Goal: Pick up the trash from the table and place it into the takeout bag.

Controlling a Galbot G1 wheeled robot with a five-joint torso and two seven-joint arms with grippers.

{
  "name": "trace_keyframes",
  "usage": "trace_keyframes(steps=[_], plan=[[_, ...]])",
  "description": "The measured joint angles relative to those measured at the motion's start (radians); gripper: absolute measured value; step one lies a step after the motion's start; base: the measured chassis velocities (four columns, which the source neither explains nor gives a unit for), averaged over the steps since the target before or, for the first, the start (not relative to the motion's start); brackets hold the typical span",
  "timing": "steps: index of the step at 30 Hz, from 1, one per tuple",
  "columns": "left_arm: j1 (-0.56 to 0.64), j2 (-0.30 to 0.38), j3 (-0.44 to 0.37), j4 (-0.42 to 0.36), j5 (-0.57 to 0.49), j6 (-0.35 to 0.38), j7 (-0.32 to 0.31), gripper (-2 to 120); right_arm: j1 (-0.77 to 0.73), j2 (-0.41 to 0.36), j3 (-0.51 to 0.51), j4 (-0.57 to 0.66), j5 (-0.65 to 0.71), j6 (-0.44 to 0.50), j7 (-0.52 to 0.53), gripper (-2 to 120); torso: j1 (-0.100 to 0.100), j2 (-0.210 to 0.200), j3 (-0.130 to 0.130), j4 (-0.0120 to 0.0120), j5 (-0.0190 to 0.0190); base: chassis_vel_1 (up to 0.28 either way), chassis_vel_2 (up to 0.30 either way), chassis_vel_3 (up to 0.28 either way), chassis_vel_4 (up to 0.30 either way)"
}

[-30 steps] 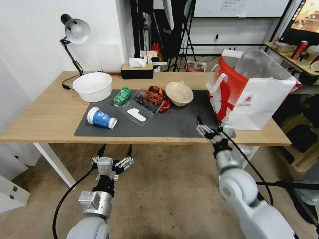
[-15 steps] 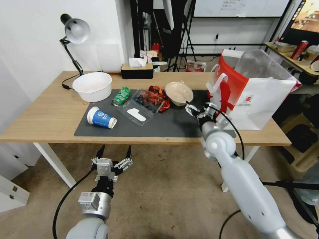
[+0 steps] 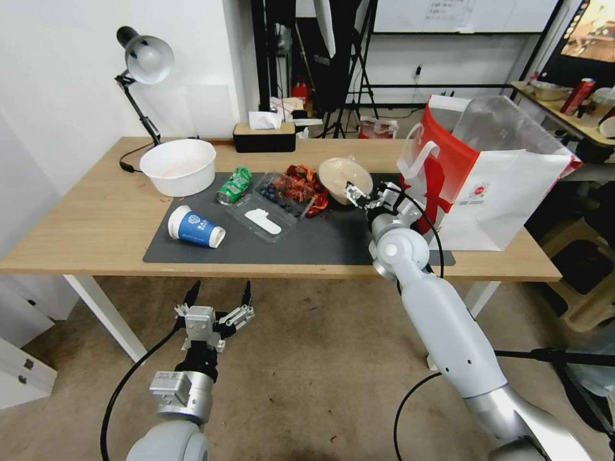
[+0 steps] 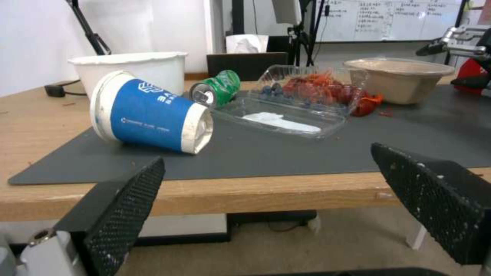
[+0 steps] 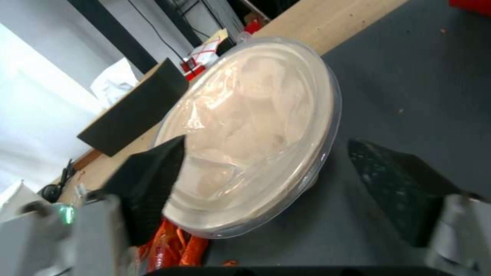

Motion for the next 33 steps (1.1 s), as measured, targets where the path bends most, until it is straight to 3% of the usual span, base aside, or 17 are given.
trace_keyframes(steps=[5,7,10,12,18,24,33], plan=[[0.000,0.000,0.005,0.004,0.002,-0.005,0.000,100,0.003,-0.001,0.004,-0.007,0.012,-0.015,0.007,59,0.000,0.000,0.000,0.0000,0.0000,0.000,0.000,0.000,0.000],[0.000,0.000,0.005,0.004,0.002,-0.006,0.000,100,0.003,-0.001,0.004,-0.007,0.012,-0.015,0.007,59,0.000,0.000,0.000,-0.0001,0.0000,0.000,0.000,0.000,0.000],[0.002,0.000,0.006,0.005,0.003,-0.011,0.001,100,-0.003,0.000,0.009,-0.007,0.013,-0.019,0.011,40,0.000,0.000,0.000,0.0000,0.0000,0.000,0.000,0.000,0.000],[0.003,0.000,0.006,0.005,0.004,-0.013,0.001,100,-0.006,0.000,0.010,-0.005,0.013,-0.020,0.011,37,0.000,0.000,0.000,0.0000,0.0000,0.000,0.000,0.000,0.000],[0.007,0.000,0.005,0.004,0.004,-0.021,0.001,100,-0.020,-0.005,0.020,0.012,0.012,-0.019,0.010,10,0.000,0.000,0.000,0.0001,0.0000,0.000,0.000,0.000,0.000],[0.008,0.000,0.007,0.004,0.006,-0.024,0.002,100,-0.032,-0.010,0.033,0.025,0.011,-0.018,0.008,0,0.000,0.000,0.000,0.0001,0.0000,0.000,0.000,0.000,0.000],[0.008,0.000,0.008,0.006,0.007,-0.027,0.003,100,-0.062,-0.029,0.059,0.060,0.008,0.024,-0.036,0,0.000,0.000,0.000,-0.0001,0.0001,0.000,0.000,0.000,0.000]])
